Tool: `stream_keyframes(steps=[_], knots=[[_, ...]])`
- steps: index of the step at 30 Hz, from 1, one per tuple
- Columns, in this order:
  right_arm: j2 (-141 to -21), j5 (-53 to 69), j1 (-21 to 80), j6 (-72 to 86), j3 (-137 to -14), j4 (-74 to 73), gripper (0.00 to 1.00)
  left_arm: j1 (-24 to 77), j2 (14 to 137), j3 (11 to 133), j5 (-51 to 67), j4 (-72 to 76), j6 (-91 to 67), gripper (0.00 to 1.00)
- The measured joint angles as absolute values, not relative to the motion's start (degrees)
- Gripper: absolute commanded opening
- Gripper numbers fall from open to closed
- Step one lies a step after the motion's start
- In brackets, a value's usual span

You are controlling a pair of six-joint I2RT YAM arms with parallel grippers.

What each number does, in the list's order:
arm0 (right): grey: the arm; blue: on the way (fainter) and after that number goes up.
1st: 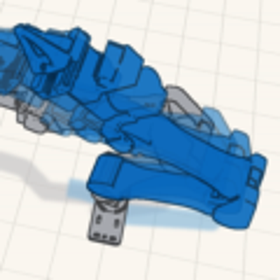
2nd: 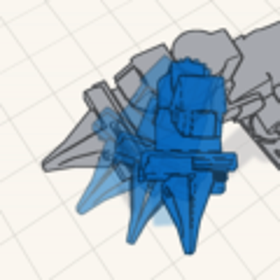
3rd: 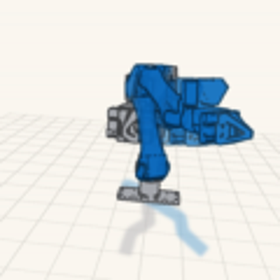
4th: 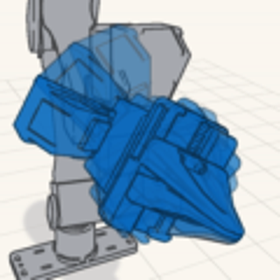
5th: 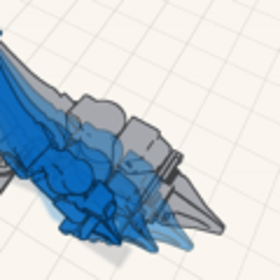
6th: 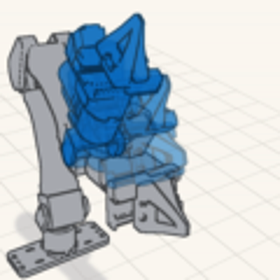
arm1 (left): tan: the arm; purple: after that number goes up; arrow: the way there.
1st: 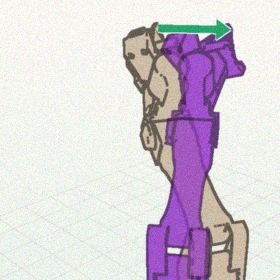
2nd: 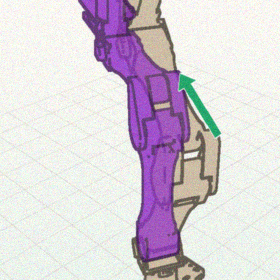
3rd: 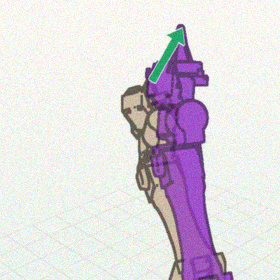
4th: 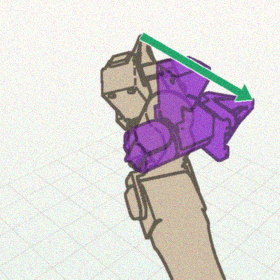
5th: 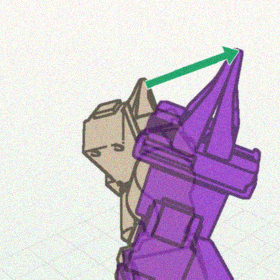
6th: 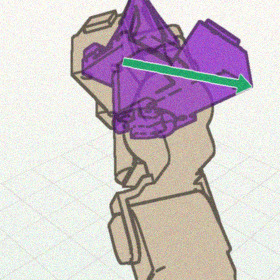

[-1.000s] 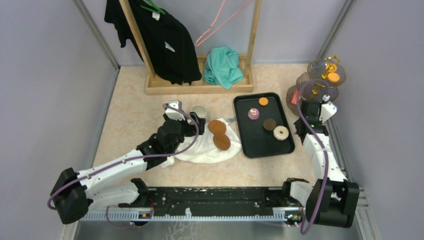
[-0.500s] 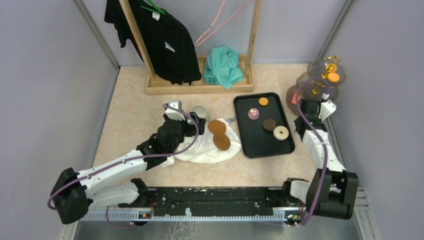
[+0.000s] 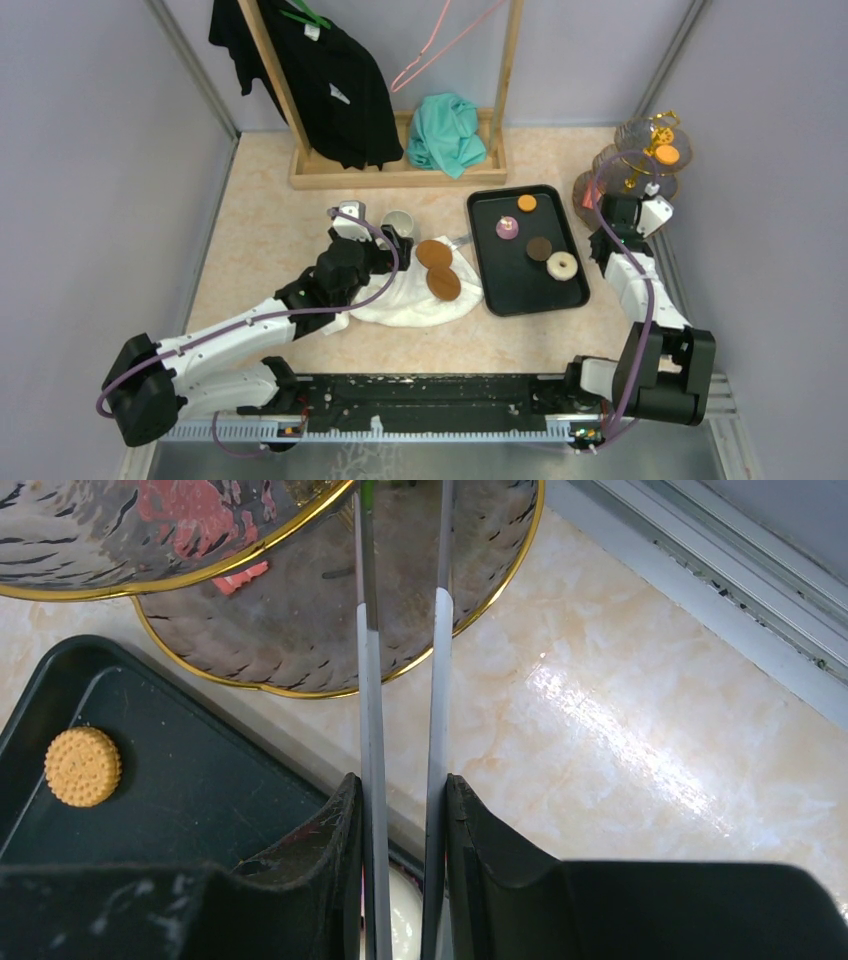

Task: Serve the afternoon tea
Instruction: Place the desert on the desert table.

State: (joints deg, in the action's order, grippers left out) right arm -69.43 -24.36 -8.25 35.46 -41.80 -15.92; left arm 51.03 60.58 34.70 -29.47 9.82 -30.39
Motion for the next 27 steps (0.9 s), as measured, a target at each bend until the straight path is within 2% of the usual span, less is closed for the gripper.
stream_keyframes(steps=[13,19,27], knots=[[-72.01,-24.47,-9.30,35.48,-42.15,-13.85,0.01,51.00,60.62,34.70,-29.39,9.82,-30.44,0.99],[-73.19,-23.79,-9.52,35.46,-42.17,-12.82,0.19,51.03,60.66,34.70,-29.32,9.82,-30.46,0.99],[-73.28,-23.09,-9.56,35.53,-42.50,-13.02,0.27,51.00,60.66,34.70,-29.28,9.82,-30.70,0.99]])
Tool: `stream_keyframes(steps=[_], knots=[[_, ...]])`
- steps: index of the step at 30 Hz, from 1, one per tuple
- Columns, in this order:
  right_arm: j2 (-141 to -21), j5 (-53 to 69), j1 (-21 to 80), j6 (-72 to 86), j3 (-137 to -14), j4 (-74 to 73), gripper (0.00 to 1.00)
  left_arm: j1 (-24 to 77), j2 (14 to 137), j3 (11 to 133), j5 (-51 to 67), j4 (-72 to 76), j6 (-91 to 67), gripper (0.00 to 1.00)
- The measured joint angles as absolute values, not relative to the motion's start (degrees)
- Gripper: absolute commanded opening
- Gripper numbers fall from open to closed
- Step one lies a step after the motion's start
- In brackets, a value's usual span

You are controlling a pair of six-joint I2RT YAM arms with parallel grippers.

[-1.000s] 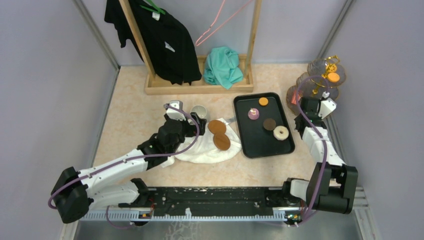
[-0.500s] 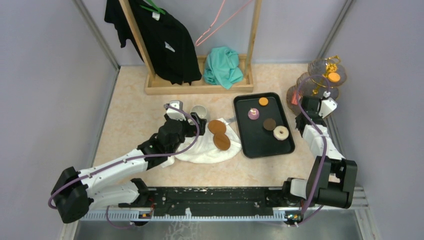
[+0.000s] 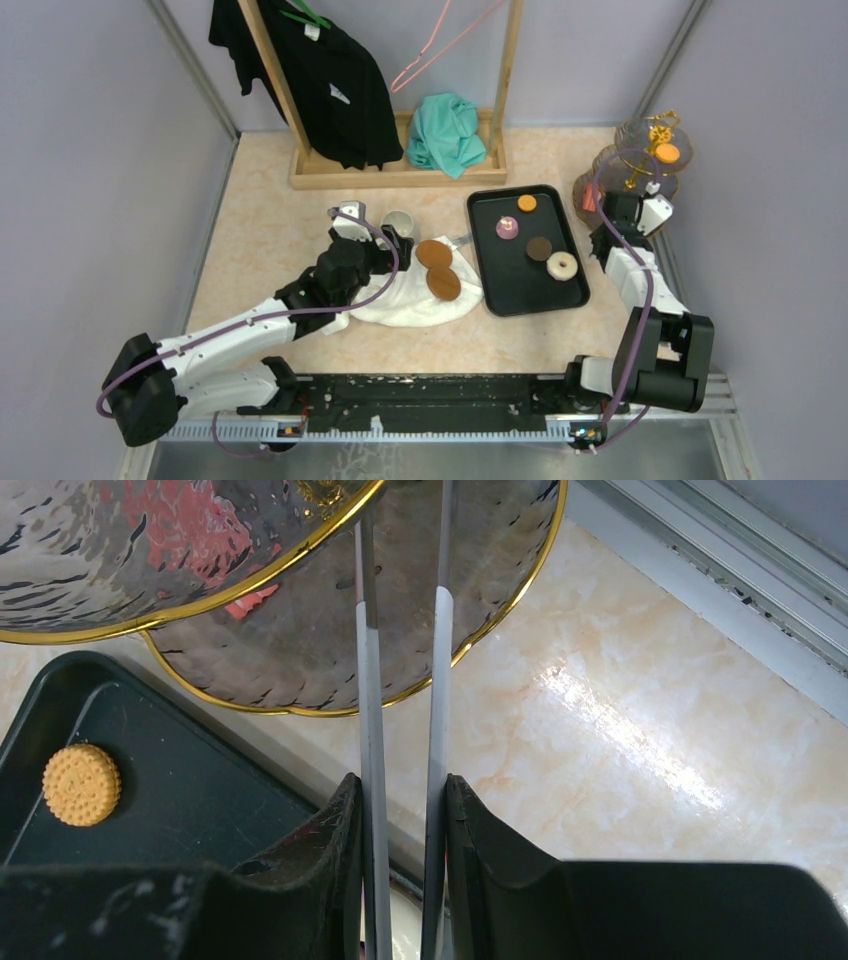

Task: Serve the afternoon tea
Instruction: Place the desert on the desert table.

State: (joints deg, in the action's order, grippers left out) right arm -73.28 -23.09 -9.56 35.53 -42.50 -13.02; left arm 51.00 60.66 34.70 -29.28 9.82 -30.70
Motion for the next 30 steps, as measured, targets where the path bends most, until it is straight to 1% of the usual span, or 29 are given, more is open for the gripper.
stream_keyframes(steps=[3,10,21,30], knots=[[-73.28,-22.72,-9.58,35.59,-42.50,-13.08,0.33,51.00,60.66,34.70,-29.26,9.82,-30.83,0.99],[-73.25,-22.37,-9.65,35.79,-42.50,-13.06,0.36,51.03,60.66,34.70,-29.26,9.82,-30.85,0.99],[-72.95,-22.31,-9.67,35.81,-42.50,-13.06,0.34,51.00,60.66,34.70,-29.06,9.82,-30.85,0.99],[-69.04,-21.71,-9.63,35.79,-42.50,-13.65,0.33,51.03,60.66,34.70,-28.56,9.82,-31.20,0.99]])
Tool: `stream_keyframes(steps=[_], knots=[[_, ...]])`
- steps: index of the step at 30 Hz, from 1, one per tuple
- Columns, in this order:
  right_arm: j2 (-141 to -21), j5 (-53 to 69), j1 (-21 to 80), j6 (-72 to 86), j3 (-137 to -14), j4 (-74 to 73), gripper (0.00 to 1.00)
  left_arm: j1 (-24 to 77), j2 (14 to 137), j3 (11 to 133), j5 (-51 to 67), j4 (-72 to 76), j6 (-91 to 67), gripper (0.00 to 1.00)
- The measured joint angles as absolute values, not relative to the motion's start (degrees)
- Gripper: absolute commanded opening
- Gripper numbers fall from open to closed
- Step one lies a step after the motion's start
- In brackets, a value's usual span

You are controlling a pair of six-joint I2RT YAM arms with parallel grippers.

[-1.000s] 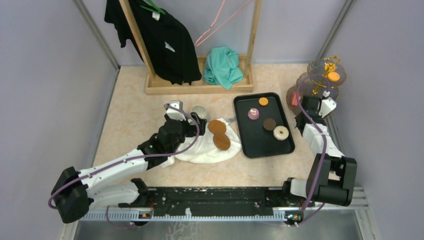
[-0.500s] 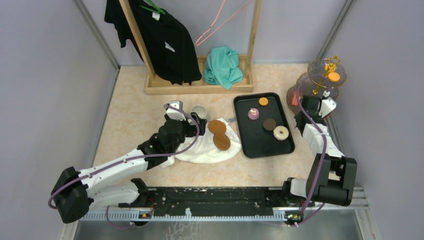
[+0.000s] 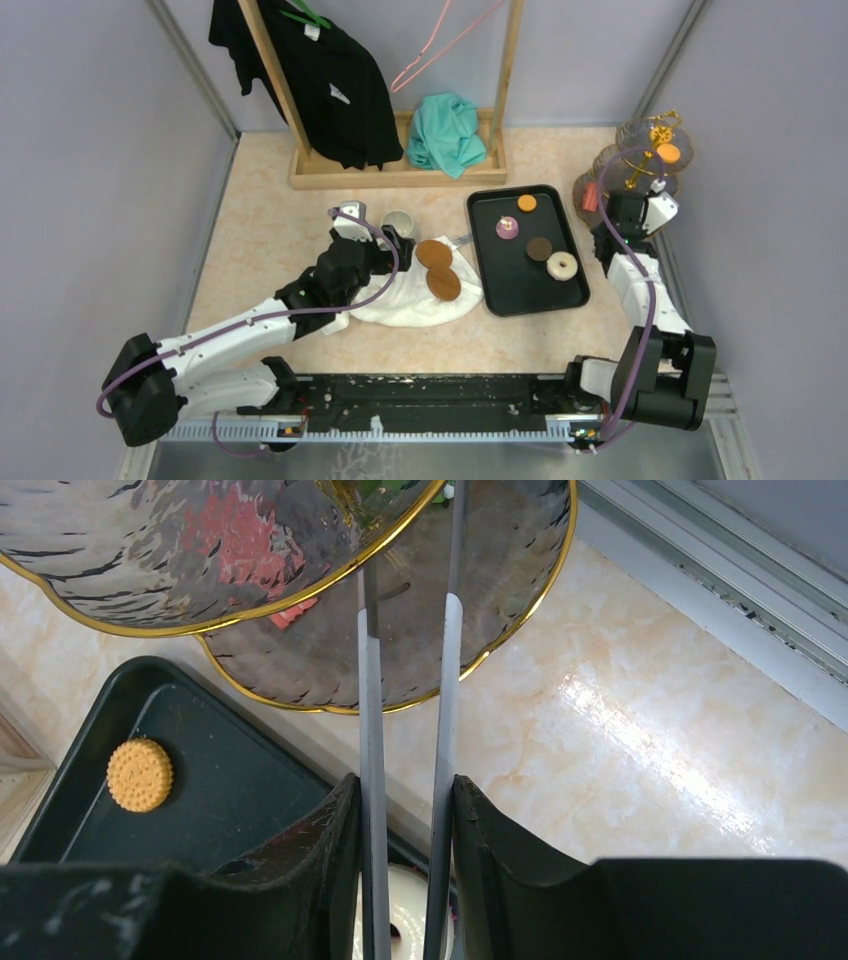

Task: Serve the afternoon tea
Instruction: Place the desert on the desert table.

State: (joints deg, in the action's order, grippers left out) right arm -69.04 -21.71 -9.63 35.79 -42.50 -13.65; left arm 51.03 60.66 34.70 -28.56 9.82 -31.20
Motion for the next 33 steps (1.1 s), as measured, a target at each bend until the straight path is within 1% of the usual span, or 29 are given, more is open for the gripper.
stream_keyframes(steps=[19,33], knots=[[-64.73,-23.70,-5.82,36.18,-42.37,-17.65,0.34,51.00,59.37,34.26,-27.79,9.89,-31.48,0.99],[-60.82,-25.39,-4.56,36.56,-38.87,-19.86,0.37,51.00,58.78,33.17,-27.51,10.02,-31.59,0.99]])
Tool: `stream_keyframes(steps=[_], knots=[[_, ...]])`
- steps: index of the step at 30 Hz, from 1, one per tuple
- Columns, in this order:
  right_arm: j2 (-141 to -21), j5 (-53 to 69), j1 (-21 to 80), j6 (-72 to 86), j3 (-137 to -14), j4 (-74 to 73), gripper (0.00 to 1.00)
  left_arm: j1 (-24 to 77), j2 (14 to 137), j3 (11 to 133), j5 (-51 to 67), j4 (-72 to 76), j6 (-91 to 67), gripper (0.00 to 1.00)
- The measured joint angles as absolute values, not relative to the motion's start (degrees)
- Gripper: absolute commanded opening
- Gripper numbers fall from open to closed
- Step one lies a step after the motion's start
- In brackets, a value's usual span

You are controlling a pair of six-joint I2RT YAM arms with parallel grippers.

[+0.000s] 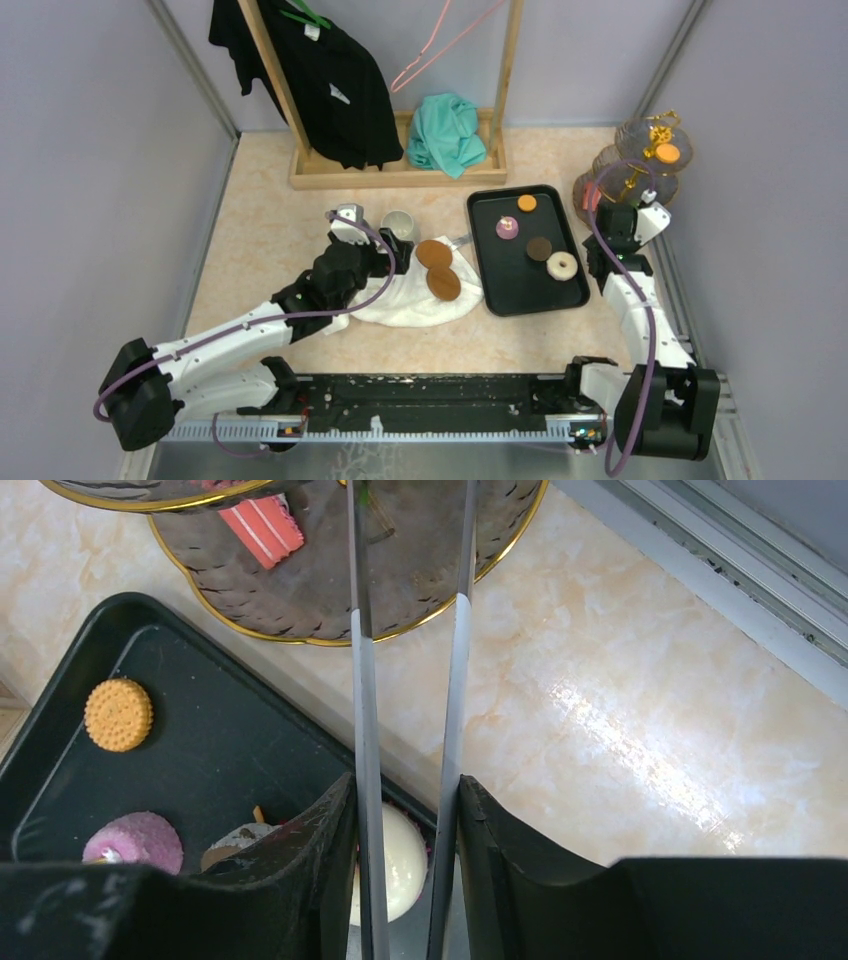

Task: Serve the afternoon tea
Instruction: Place the desert on the desert table.

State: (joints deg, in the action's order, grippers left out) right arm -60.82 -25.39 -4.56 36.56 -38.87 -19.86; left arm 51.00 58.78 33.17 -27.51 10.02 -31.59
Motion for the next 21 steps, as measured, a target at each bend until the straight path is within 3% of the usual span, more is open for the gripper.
stream_keyframes(steps=[21], knots=[[-50.11,-26.04,-1.56,36.03,-34.72,-24.03,0.36,51.03,58.74,33.04,-27.35,10.31,-31.92,0.99]])
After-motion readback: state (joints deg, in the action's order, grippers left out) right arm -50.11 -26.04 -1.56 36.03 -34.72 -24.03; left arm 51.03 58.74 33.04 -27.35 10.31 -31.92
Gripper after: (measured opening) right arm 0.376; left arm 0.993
